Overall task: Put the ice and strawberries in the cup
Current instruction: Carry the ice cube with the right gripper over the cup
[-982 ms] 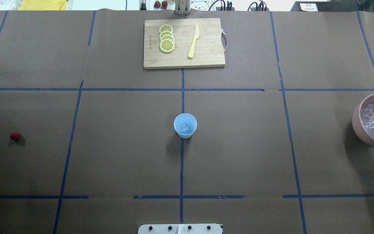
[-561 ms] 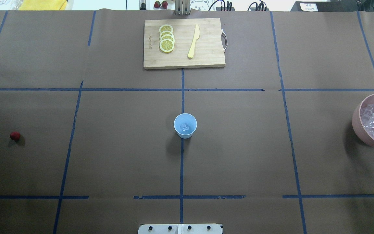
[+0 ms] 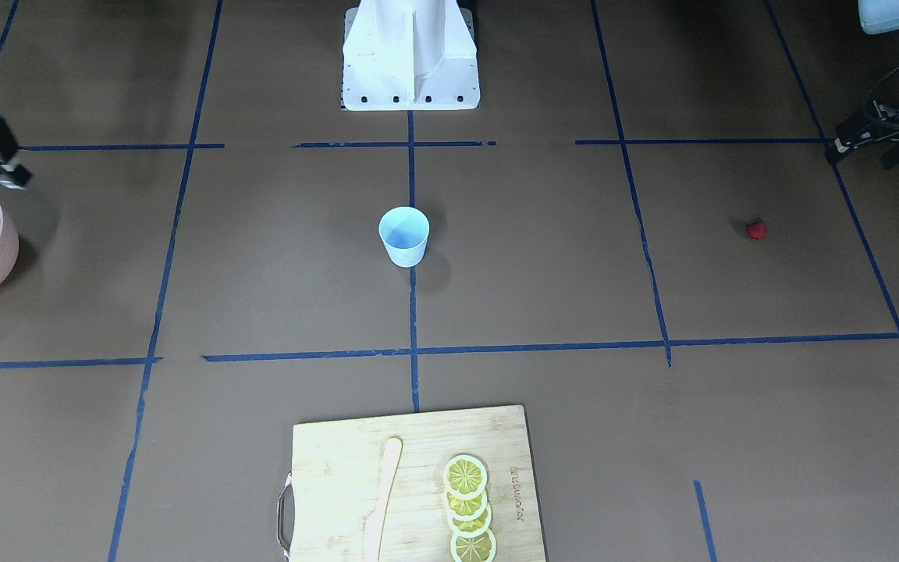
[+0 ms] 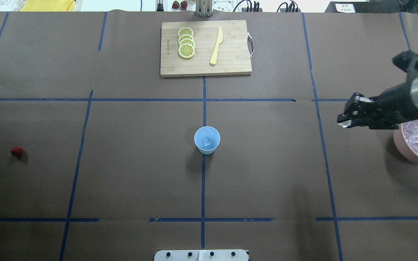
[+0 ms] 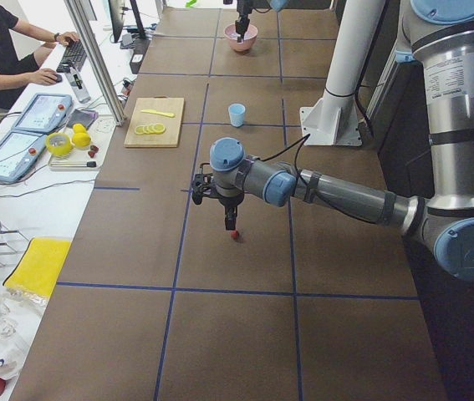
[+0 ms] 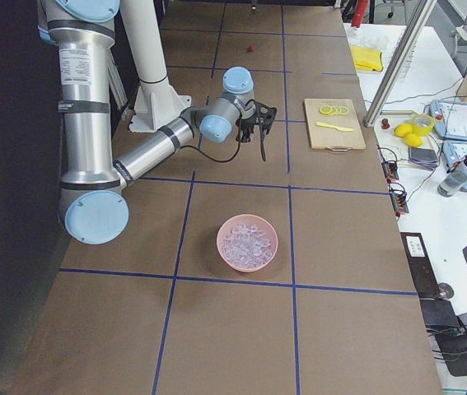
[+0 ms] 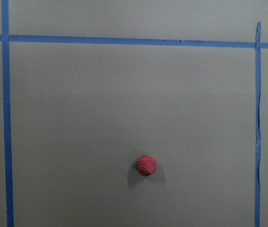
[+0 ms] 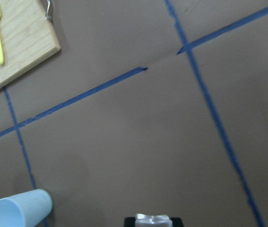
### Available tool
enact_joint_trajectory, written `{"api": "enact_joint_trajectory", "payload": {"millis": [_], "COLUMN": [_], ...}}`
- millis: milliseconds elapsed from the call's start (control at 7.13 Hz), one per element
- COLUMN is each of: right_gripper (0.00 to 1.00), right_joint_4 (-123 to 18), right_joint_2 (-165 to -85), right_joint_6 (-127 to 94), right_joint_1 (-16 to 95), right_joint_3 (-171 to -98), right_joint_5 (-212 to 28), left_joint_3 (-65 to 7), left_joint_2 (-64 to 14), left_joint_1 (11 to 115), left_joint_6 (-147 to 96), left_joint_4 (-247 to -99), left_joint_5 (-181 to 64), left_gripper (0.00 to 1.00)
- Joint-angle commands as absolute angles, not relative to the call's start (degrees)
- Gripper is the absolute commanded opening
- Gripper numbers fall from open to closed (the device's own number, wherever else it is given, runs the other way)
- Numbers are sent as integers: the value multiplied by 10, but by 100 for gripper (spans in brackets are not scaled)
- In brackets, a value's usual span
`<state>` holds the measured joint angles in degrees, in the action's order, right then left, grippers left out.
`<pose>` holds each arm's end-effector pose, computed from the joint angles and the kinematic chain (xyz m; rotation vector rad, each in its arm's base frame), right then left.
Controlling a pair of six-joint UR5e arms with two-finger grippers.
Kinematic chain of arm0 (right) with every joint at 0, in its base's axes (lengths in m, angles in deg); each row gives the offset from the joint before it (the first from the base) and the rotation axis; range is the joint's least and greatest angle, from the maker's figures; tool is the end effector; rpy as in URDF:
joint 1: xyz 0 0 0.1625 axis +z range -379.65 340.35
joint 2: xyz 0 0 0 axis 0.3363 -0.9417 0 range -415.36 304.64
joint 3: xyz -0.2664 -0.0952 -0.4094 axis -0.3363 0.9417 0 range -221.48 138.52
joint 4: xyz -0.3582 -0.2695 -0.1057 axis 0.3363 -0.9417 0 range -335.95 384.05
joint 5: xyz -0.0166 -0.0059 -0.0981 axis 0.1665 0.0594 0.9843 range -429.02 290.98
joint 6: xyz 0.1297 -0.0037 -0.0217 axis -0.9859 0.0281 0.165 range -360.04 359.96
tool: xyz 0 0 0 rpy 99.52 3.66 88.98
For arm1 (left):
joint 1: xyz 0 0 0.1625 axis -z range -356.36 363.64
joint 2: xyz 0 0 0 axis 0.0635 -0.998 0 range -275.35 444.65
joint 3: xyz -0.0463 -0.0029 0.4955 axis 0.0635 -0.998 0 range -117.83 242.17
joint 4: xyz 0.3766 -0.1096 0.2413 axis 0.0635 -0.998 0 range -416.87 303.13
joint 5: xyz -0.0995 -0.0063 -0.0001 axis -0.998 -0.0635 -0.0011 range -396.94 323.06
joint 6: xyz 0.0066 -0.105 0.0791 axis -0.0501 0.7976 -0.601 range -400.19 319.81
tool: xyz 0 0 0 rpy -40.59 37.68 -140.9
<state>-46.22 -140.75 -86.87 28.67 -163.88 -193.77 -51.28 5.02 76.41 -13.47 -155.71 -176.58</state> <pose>-0.3135 -0.4399 0.3692 -0.0843 -1.1086 0.4062 0.1060 -0.4530 0.5942 0.0118 0.9261 0.0120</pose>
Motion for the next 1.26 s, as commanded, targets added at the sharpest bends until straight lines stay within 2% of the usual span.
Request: {"api": "enact_joint_trajectory", "payload": {"millis": [0,421,842,982,1122], "right_gripper": [0,0,1,5,29], "right_joint_4": [-591,-622,-562,-562,-562], "right_joint_2": [-1230,-1080,-1055,-1055,-1055], "right_joint_6": [-952,-1043,-1049,-1048,-1046], "right_joint_1": [186,115,92,89,86], "right_joint_3": [-1604,-1474,-1383,-1383,-1381], "right_joint_5": [-1851,-1758,-1735,-1733,-1733], "left_joint_3": [-511,-510,-512,-512,-512], "left_joint_2": [50,50,50,50,50], "left_joint_1": [763,763,763,763,763], "left_joint_6": [-136,-136,-135,-135,-135], "left_joint_4": [-1557,-1557,-1557,-1557,-1557], "left_joint_5": [-1764,-1764,-1766,-1765,-1766], "left_gripper": [100,100,100,100,100]}}
